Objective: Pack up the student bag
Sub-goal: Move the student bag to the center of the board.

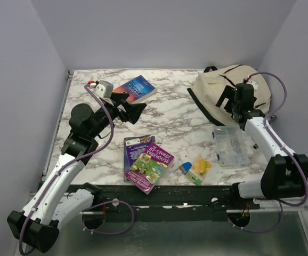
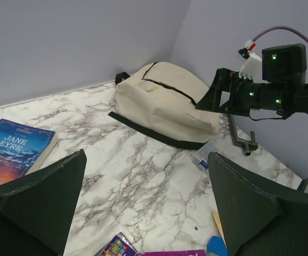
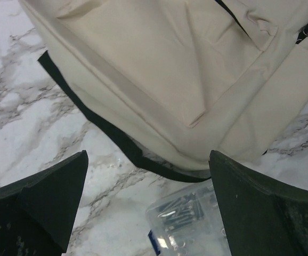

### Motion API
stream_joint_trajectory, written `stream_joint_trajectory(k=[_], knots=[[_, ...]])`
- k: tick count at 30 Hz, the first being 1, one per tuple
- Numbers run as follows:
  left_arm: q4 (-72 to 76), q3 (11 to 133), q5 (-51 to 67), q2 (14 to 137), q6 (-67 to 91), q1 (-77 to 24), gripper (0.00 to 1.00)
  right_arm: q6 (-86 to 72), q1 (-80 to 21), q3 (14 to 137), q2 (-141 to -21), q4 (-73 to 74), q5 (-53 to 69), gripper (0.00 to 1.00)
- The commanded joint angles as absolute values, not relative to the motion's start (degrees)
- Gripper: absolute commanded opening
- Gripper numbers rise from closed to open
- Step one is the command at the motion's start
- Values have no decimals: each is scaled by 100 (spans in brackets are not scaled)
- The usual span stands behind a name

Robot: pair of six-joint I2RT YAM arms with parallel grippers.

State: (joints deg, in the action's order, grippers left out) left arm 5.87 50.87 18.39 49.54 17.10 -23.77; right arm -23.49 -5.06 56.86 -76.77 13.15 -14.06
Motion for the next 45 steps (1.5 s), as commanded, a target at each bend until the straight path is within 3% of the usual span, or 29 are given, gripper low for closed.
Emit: stream_joint_trajectory(k=[1, 6, 17, 26, 34, 40, 45], knots=[[587, 5159, 2139, 5083, 1856, -2435, 99, -1956, -204, 6025, -8448, 897, -1558, 100], [562, 5159, 2127, 5065, 1859, -2452, 99, -1535, -35, 6716, -9395, 1255, -1080, 99], [494, 5192, 2188, 5180, 1950, -2522, 99, -931, -62, 7187, -10562, 1005, 1490, 86], [369, 5285, 2281, 5421, 2048, -2531, 98, -1266, -1624, 8202, -11522, 1288, 1552, 85], [248, 5360, 2249, 5515, 2056, -2533, 99, -2536, -2090, 7939, -11392, 377, 2739, 85], [178, 5416, 2254, 5611, 2120, -2531, 98, -1959, -2091, 8096, -10636, 1230, 1548, 86], [141, 5449, 2376, 5669, 2194, -2528, 98, -1390, -2067, 8180, -10366, 1889, -1559, 91]])
